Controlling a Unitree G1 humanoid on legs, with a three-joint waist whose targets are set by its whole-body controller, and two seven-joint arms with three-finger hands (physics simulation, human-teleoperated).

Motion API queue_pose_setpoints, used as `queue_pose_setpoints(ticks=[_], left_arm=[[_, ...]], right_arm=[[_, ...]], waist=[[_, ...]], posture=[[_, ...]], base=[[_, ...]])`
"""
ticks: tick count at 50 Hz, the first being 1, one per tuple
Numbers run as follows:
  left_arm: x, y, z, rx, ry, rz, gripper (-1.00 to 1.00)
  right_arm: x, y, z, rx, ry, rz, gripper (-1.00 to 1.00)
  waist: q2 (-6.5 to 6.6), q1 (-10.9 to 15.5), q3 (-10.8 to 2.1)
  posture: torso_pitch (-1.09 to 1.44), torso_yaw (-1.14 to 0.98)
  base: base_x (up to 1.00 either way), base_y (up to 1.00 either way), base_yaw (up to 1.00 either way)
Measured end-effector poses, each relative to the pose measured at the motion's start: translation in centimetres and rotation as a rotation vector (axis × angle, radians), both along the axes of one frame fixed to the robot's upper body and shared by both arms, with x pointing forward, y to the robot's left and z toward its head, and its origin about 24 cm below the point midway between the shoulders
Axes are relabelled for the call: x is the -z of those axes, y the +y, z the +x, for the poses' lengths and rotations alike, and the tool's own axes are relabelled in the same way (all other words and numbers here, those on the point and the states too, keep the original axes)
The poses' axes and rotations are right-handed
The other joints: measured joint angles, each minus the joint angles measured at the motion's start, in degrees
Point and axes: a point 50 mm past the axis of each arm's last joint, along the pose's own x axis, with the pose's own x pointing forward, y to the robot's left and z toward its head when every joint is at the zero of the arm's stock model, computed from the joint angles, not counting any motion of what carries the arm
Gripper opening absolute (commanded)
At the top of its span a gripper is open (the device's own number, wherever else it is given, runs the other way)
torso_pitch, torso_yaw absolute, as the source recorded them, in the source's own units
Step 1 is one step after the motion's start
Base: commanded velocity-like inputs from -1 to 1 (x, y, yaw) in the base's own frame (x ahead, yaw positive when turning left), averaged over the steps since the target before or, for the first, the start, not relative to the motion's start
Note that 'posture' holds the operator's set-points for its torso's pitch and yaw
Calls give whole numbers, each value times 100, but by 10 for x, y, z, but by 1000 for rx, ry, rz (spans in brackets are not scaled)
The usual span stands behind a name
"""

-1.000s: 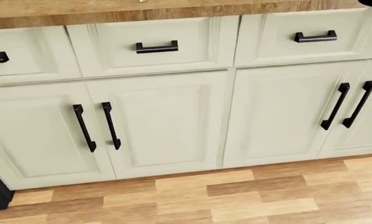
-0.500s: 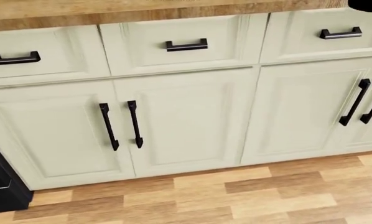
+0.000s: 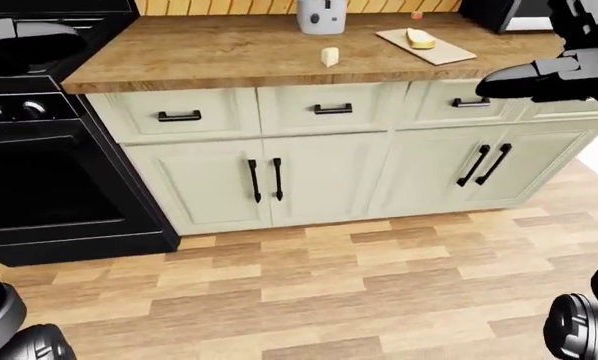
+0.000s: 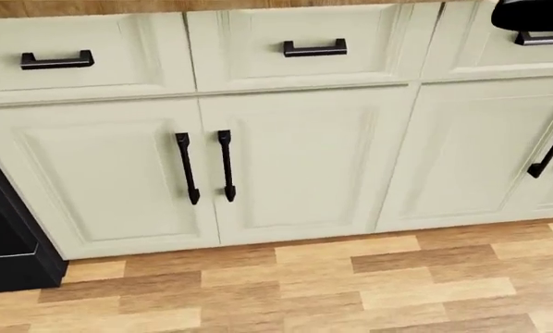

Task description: Pick up the wedge of cheese and place it on the slice of bread to prepare a simple cheese on bread dish.

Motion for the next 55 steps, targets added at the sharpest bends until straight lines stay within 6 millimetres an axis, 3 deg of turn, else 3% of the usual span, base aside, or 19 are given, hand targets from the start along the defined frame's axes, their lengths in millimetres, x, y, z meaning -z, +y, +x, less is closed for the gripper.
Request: queue_pose_setpoints(ticks=[4,7,10,13,18,21,23,24,27,32,35,38,40,42,46,49,50,52,55], left_arm=[[1,2,0,-8,2,-6,100],[-4,2,-4,-16,-23,0,100],[-5,-3,-5,4,-40,16,100],[-3,-6,-2,20,-26,23,100],[-4,-3,-2,10,-31,16,100],[-3,-3,-1,11,-27,18,100],[-1,-1,-1,2,-18,10,100],[1,1,-1,-6,-8,3,100],[1,3,0,-18,3,-6,100],[-4,1,-4,-13,-33,11,100],[-6,1,-5,-16,-37,12,100],[0,-4,0,10,-12,15,100],[3,-6,3,24,11,18,100],[2,-6,3,24,13,16,100],[-3,-3,-2,9,-24,19,100],[-6,-3,-4,3,-41,23,100],[-5,-2,-5,-3,-39,19,100],[0,1,-2,-13,-15,3,100],[1,2,0,-17,1,-2,100]], right_arm=[[3,5,2,-29,12,-15,100],[3,5,2,-33,7,-21,100],[1,0,0,-9,-5,-10,100],[2,-3,1,10,5,-3,100],[-2,0,-2,-2,-21,-14,100],[-2,1,-2,-5,-15,-15,100],[3,4,1,-21,3,-15,100],[6,6,2,-32,19,-19,100],[7,7,4,-45,40,-24,100],[-2,5,-1,-29,-16,-24,100],[-3,6,-2,-30,-26,-27,100],[3,1,1,-11,5,-16,100],[7,-1,4,1,32,-9,100],[5,-1,4,2,29,-11,100],[0,1,0,-3,-8,-19,100],[-1,1,0,-5,-17,-20,100],[2,3,1,-14,-8,-17,100],[7,7,5,-33,24,-25,100],[7,7,5,-41,35,-29,100]], waist=[[1,16,-67],[-116,9,-88],[7,-50,-40],[-14,-33,-110],[233,-66,-55],[534,-116,-77],[457,-30,-10],[478,-11,4],[418,11,-66],[115,58,-91],[-161,100,-131],[-93,-22,-17],[-95,-64,-36],[-11,-61,-63],[259,-105,-44],[548,-127,-121],[485,-89,-99],[500,-40,-37],[417,-8,-94]], posture=[[0,0],[0,0],[0,0],[0,0],[0,0],[0,0],[0,0],[0,0],[0,0],[0,0],[0,0],[0,0],[0,0],[0,0],[0,0],[0,0],[0,0],[0,0],[0,0]], base=[[16,0,0],[27,0,0],[29,0,0],[29,0,0],[29,0,0],[28,0,0],[28,0,0],[29,0,0],[29,0,0],[29,0,0],[29,0,0],[29,0,0],[29,0,0],[29,0,0],[29,0,0],[29,0,0],[29,0,0],[29,0,0],[29,0,0]])
